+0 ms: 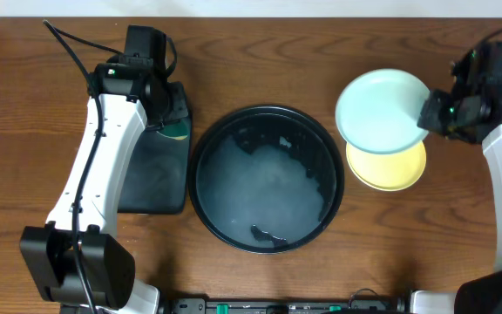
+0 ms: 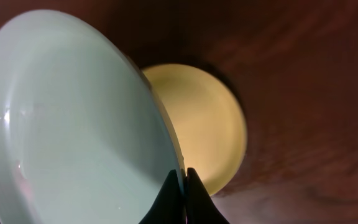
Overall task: Clean dirty plates on tray and stack at the side
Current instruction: 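Carry the pale green plate right and stack it on the yellow plate, then lower the sponge onto the black tray and release with the left gripper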
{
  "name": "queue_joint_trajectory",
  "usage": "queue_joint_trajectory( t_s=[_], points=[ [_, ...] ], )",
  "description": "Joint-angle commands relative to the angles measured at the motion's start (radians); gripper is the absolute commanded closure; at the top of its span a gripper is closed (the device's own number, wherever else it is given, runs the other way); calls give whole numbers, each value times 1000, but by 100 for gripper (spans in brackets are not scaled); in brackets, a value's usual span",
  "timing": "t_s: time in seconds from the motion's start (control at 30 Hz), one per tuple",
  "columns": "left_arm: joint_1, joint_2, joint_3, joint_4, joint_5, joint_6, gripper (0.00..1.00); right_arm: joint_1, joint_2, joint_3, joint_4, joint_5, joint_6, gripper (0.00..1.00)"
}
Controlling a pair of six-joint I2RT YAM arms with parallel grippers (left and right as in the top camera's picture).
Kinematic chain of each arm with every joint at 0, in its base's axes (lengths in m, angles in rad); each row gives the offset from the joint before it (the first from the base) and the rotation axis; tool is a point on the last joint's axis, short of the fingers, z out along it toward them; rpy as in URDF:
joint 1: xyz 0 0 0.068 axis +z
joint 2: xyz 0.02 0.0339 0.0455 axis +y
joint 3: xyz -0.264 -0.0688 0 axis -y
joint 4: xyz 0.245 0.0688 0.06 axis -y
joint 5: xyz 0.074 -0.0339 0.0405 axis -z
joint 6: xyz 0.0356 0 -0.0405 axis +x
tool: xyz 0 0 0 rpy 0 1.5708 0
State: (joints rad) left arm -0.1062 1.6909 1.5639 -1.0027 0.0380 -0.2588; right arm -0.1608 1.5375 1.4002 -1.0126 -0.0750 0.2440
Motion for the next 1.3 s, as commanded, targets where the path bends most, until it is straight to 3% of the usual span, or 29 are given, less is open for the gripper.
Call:
queue_joint_trajectory(
  t_s=[0.0,0.3,0.5,0.53,0.63,0.8,1.07,1.27],
  points=[
    [5,2,-4,-3,-13,-5,92,-44,-9,-82,56,26,-13,99],
    [5,2,-4,-3,-13,-5,92,-77,-6,-359,348,25,-13,99],
    [5,2,-4,-9,-14,-5,92,-77,-6,-440,390,25,-13,99],
    [5,2,-4,-11,-24,-5,92,-77,-6,-444,388,25,-13,96],
    [5,2,-4,-23,-56,-5,92,-77,-6,-445,385,24,-13,71],
    [22,2,-4,-63,-89,-4,92,-77,-6,-433,366,-29,-14,47],
    [90,18,-16,-68,-88,152,92,-34,-6,-265,216,-73,-48,24],
    [111,97,-75,-8,-89,174,93,10,-6,-114,101,-73,-51,11]
  ],
)
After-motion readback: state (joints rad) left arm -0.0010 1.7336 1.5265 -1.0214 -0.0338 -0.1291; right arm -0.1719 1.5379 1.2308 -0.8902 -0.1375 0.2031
